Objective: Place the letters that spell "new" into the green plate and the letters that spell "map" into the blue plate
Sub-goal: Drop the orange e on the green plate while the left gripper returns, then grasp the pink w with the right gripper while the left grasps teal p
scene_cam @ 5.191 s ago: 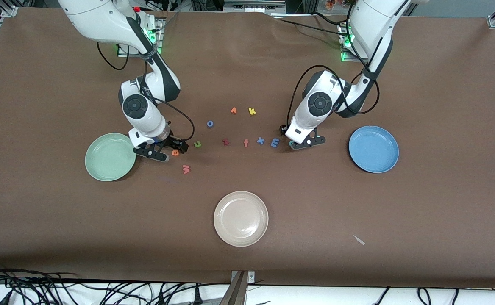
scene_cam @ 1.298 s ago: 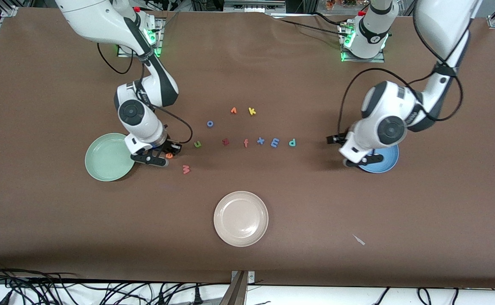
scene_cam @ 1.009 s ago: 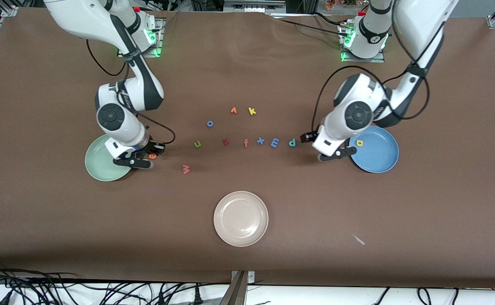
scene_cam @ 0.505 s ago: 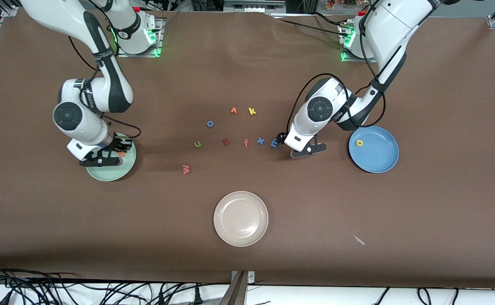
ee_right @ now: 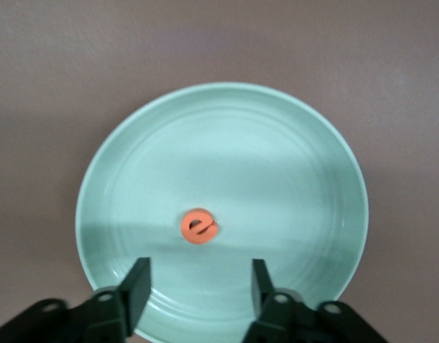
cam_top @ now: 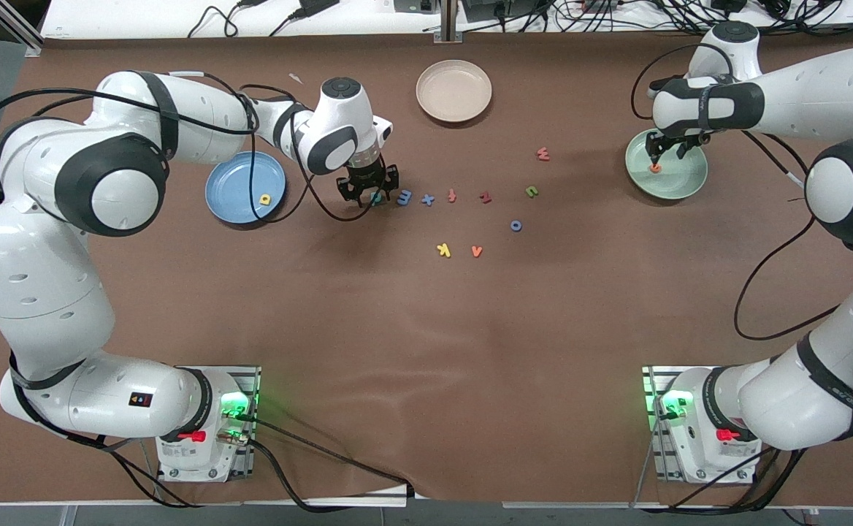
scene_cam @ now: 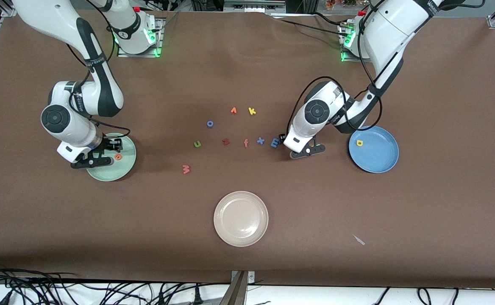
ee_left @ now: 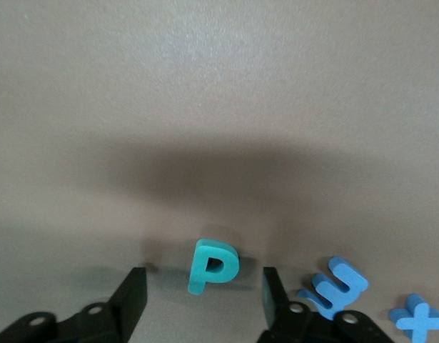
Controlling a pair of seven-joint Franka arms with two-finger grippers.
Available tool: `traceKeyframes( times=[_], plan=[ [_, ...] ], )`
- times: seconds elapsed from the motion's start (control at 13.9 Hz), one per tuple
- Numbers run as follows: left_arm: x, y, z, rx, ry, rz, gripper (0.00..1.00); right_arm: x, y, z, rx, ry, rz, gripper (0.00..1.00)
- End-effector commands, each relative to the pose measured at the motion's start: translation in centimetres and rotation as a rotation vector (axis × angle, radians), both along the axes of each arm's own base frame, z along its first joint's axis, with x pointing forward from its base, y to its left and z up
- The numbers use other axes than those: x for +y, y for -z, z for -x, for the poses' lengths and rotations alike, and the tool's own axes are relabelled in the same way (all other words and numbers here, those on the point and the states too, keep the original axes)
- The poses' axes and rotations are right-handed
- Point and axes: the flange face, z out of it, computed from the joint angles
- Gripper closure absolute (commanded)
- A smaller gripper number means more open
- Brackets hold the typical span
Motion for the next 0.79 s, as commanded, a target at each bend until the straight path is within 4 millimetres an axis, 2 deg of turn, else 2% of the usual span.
traceKeyframes(
  times=[0.0,0.14,0.36,0.58,0.72],
  plan=[
    [-0.6,0.0,-0.6,-0.020,0.002,-0.008,0.32,2.2,-1.9,-1.3,0.000,0.042,-0.038,0.00],
    [-0.7,0.0,-1.4,-0.025,-0.007,0.000,0.33,5.4,-2.3,-2.0,-0.003,0.082,-0.086,0.00],
    [-0.8,0.1,-1.3,-0.023,-0.001,-0.001,0.50,10.1,-2.0,-3.0,-0.016,0.084,-0.105,0.00],
    [-0.6,0.5,-1.2,-0.016,-0.002,-0.004,0.55,14.4,-1.0,-3.8,-0.018,0.079,-0.125,0.00],
    [-0.6,0.5,-1.2,-0.013,-0.002,-0.007,0.67,17.9,-0.1,-3.8,-0.017,0.104,-0.143,0.00]
  ],
)
